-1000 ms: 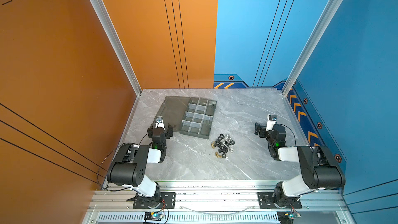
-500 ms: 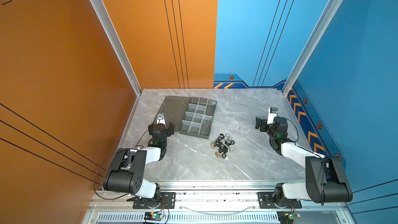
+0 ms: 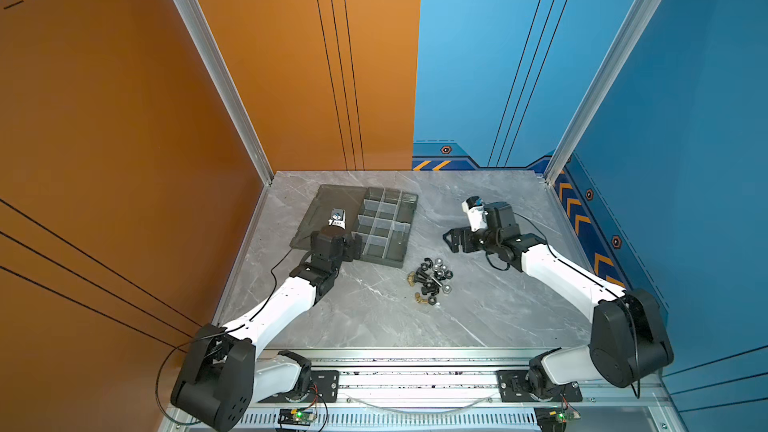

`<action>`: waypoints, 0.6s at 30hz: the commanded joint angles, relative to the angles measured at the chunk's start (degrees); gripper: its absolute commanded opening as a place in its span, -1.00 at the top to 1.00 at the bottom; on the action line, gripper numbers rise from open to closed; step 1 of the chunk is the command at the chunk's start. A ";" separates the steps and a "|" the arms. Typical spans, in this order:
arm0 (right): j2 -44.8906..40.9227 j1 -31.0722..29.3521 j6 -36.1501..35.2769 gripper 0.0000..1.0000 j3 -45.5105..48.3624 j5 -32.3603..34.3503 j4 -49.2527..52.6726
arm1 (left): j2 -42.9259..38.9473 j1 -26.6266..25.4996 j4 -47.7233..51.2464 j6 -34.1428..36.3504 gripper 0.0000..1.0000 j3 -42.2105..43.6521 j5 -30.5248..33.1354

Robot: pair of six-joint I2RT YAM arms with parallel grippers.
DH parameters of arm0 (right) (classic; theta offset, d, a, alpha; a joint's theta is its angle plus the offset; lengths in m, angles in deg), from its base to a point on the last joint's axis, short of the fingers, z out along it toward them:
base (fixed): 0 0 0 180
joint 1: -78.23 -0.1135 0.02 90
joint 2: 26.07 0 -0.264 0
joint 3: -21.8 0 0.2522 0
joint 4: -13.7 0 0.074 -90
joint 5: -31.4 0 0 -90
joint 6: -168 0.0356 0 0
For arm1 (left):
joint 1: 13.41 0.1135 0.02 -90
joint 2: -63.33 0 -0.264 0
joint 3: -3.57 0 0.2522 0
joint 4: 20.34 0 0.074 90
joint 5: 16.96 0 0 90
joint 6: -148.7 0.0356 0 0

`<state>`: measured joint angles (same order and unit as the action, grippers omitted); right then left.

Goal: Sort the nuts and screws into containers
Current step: 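Reach the right gripper to the pile and close on a brass wing nut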

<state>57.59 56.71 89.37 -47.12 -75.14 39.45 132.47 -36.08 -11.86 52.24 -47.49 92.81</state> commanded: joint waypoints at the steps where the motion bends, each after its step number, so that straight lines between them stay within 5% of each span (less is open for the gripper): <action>1: 2.41 -4.25 4.94 -1.00 -1.37 -6.65 10.89 | -4.23 -3.51 8.71 -6.65 -0.95 0.76 0.95; 8: 3.09 -13.68 6.07 -0.91 -1.29 -6.47 13.54 | -14.67 -4.83 10.80 -16.84 -0.95 7.23 -6.37; 18: 4.76 -21.75 0.39 -0.66 -1.33 -2.32 15.06 | -20.86 -1.72 15.63 -19.18 -0.95 8.87 -13.46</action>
<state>61.02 36.13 92.28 -47.31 -79.40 52.15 112.39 -38.51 1.06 34.54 -38.75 82.58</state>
